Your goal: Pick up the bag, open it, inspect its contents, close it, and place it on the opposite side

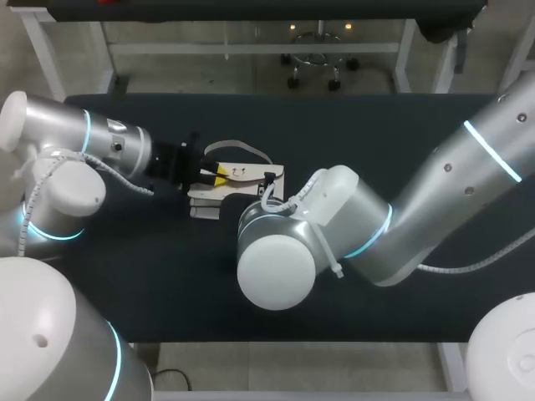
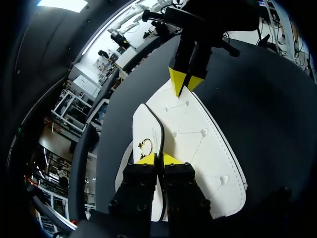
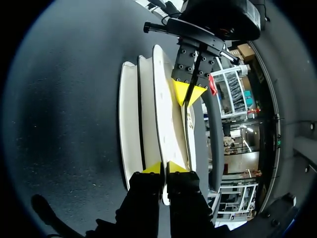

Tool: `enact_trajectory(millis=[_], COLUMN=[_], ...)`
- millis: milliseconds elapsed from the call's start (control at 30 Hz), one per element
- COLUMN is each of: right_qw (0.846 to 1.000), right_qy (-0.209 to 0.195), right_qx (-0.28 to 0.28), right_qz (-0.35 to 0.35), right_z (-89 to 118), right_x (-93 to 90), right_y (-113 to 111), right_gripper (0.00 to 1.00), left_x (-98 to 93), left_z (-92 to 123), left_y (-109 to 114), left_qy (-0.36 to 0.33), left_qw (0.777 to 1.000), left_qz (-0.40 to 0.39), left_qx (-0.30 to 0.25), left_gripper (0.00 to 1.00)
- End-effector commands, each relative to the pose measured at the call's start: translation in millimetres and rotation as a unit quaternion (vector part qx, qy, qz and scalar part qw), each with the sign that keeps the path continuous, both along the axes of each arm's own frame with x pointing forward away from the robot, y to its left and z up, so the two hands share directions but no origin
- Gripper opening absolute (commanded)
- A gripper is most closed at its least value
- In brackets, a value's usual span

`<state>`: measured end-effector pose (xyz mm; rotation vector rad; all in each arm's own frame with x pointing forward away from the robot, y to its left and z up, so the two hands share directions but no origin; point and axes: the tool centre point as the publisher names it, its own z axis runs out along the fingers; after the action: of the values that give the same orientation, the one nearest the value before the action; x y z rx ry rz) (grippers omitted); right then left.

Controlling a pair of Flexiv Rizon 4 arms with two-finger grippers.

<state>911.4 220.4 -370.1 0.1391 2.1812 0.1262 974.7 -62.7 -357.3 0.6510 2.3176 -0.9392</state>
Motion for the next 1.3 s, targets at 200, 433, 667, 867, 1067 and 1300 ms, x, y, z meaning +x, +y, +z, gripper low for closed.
enact_trajectory(millis=[200, 433, 667, 867, 1067, 1300], right_qw=[1.0, 1.0, 1.0, 1.0, 1.0, 1.0], right_qy=[-0.001, -0.001, -0.002, 0.002, 0.006, 0.008], right_qx=[0.0, 0.0, -0.001, -0.004, -0.006, -0.006], right_qz=[0.0, 0.0, 0.0, 0.008, 0.015, 0.026], right_z=[-2, -2, 0, 0, 2, 19], right_x=[-4.0, -4.0, -4.0, -5.1, -6.4, -12.2], right_y=[-4, -4, -3, -1, 1, 1], right_gripper=[0.0, 0.0, 0.0, 0.2, 1.0, 1.0], left_x=[8.9, 6.7, -0.2, -7.6, -15.8, -23.0], left_z=[0, 13, 30, 42, 47, 55], left_y=[-6, -5, -4, 1, 7, 13], left_qy=[-0.009, -0.01, -0.019, -0.006, 0.003, 0.009], left_qw=[1.0, 0.999, 0.999, 0.999, 0.998, 0.997], left_qz=[0.002, 0.016, 0.024, 0.039, 0.059, 0.071], left_qx=[-0.006, -0.028, -0.031, -0.023, -0.015, -0.015], left_gripper=[0.35, 1.0, 1.0, 1.0, 1.0, 1.0])
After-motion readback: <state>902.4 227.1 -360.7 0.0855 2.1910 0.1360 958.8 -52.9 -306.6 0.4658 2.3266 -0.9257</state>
